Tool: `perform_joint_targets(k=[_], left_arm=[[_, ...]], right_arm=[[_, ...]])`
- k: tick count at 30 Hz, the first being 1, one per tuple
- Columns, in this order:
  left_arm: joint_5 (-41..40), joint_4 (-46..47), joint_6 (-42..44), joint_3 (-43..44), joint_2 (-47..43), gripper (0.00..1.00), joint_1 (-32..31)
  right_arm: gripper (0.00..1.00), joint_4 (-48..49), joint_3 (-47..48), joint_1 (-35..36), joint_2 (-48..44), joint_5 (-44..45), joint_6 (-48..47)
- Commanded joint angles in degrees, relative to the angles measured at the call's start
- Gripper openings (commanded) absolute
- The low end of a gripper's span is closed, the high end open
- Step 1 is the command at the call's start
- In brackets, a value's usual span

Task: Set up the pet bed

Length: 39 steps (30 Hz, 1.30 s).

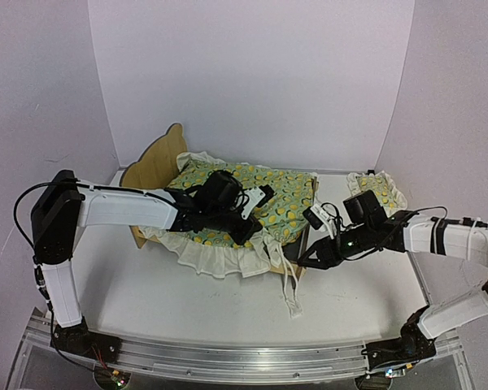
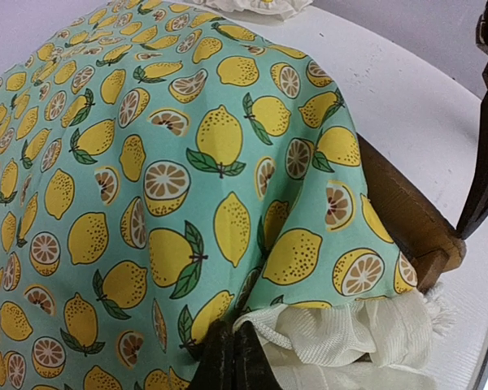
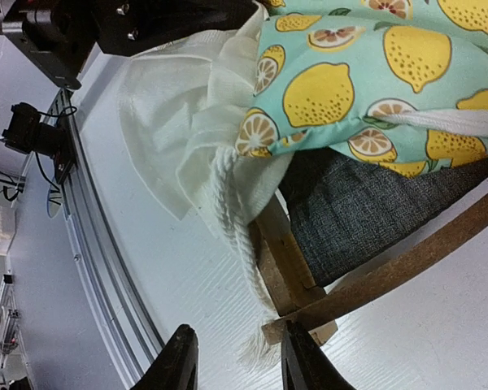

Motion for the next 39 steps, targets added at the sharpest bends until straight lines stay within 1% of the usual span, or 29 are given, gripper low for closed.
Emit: perform_joint_targets(k=[1,4,5,8,12,14,18,21,24,26,29,31,33,35,37,39], left_arm=[[2.6,1.3,-0.6,2.0,-3.1,0.0,0.0],[2.1,1.3,-0.7,1.6,-4.0,0.0,0.2],[2.0,1.5,-0.7,1.3,-4.4,0.0,0.4],[1.7,1.8,-0.8,1.1,-5.0,0.0,0.7],[1.7,1.9,-1.1,1.5,-4.9,0.0,0.9],[0.9,2.0,-1.3,1.7,-4.8,0.0,1.0],[0.7,2.1,-1.9,1.9,-4.8,0.0,1.5],[1.2,2.2,-1.9,2.0,-4.8,0.0,1.6],[1.7,2.3,-2.0,2.0,-4.6,0.0,1.7],[1.9,2.3,-2.1,1.9,-4.3,0.0,1.7],[2.6,2.3,-2.2,1.8,-4.0,0.0,1.7],[3.0,2.3,-2.2,1.7,-4.0,0.0,1.7],[3.4,2.4,-2.2,1.6,-4.0,0.0,1.7],[3.6,2.4,-2.1,1.5,-4.0,0.0,1.7],[3.7,2.4,-2.0,1.4,-4.1,0.0,1.7],[3.9,2.4,-2.0,1.2,-4.2,0.0,1.7]], right_arm=[[0.37,3.7,3.1,3.5,-0.5,4.0,-0.5],[0.36,5.2,5.2,6.0,1.3,8.1,1.2],[0.34,5.5,5.8,6.8,2.2,10.1,1.7],[0.25,5.8,7.9,9.0,4.8,11.9,2.7],[0.24,6.0,8.9,10.7,5.6,14.0,3.9],[0.25,6.2,8.4,11.1,4.7,14.3,4.6],[0.37,5.4,6.7,13.3,2.0,13.0,6.5],[0.39,4.2,4.5,16.0,0.7,13.8,11.0],[0.39,2.7,2.2,20.1,0.5,19.2,16.7],[0.4,0.6,1.7,23.4,1.3,25.3,20.2],[0.43,-5.2,2.1,28.7,2.8,34.4,23.3],[0.45,-7.0,2.0,29.4,5.0,36.1,24.8],[0.43,-7.5,2.6,29.6,7.9,40.1,25.8],[0.37,-5.6,3.3,30.1,10.5,43.1,26.2],[0.31,-2.5,3.2,30.2,12.8,44.0,26.3],[0.31,-1.6,3.6,30.9,14.8,47.6,27.2]])
